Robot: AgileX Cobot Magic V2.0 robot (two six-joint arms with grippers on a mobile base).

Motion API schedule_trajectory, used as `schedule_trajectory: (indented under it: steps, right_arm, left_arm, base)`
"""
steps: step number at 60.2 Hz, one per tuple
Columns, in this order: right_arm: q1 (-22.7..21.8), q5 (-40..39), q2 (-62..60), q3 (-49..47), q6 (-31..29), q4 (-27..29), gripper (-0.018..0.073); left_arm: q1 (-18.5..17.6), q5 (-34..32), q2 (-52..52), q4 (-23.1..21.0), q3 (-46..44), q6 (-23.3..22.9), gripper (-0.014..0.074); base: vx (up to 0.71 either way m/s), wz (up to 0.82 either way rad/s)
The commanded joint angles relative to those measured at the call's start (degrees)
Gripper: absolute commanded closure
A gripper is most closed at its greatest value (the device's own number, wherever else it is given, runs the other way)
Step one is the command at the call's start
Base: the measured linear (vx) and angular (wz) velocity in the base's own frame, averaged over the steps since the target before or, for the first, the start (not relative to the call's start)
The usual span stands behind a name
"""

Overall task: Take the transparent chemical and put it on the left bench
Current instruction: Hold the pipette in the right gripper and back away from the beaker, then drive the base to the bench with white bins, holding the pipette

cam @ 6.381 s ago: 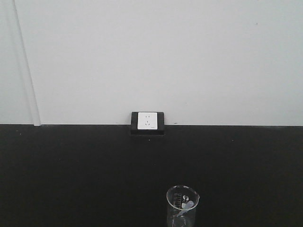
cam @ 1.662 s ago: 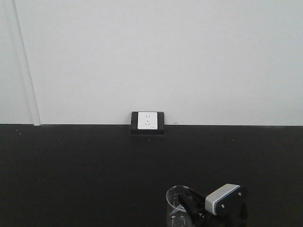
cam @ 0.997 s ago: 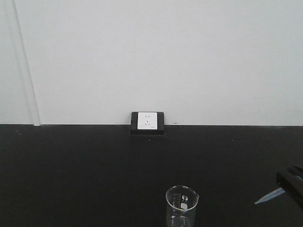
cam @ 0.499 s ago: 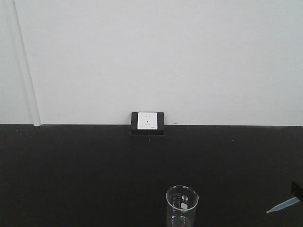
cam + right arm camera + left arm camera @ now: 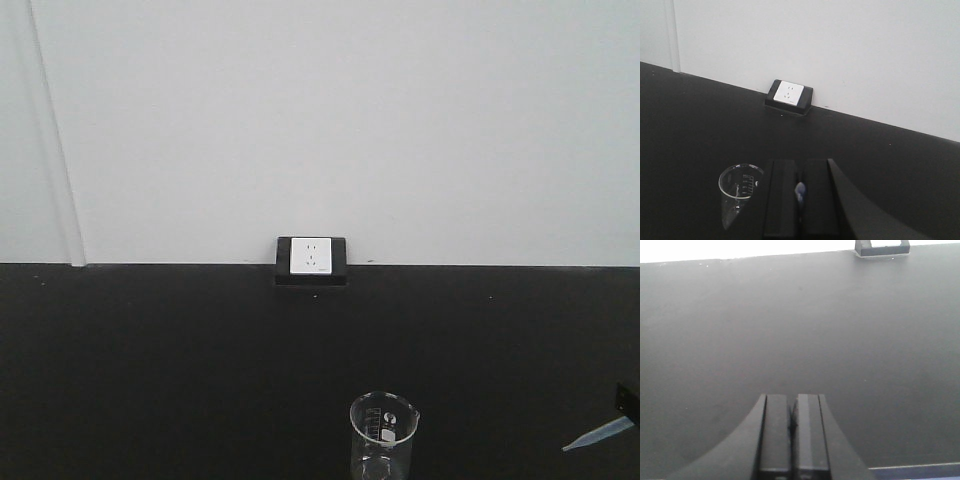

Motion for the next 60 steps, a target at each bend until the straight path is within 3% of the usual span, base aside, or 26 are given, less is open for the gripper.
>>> schedule_trajectory:
  steps: [1,25,60]
  right_arm:
    - [0.1,-4.4,-0.1,-1.6,-0.1,-0.3,0.0562]
    - [0.1,-4.5,-0.1,-1.6,-0.1,-0.3,0.0562]
    - [0.1,-4.5,-0.1,-1.6,-0.1,-0.3,0.0562]
  left_arm:
    - [-0.1,-4.5,-1.1,0.0,0.9,-0.4,0.06]
    - [-0.1,-4.5,-1.1,0.0,0.9,-0.4,0.06]
    - [-0.1,-4.5,-1.1,0.0,0.9,-0.4,0.06]
  base:
    - [-0.01,-0.01]
    - [-0.08,-0.02]
    - [-0.28,-0.02]
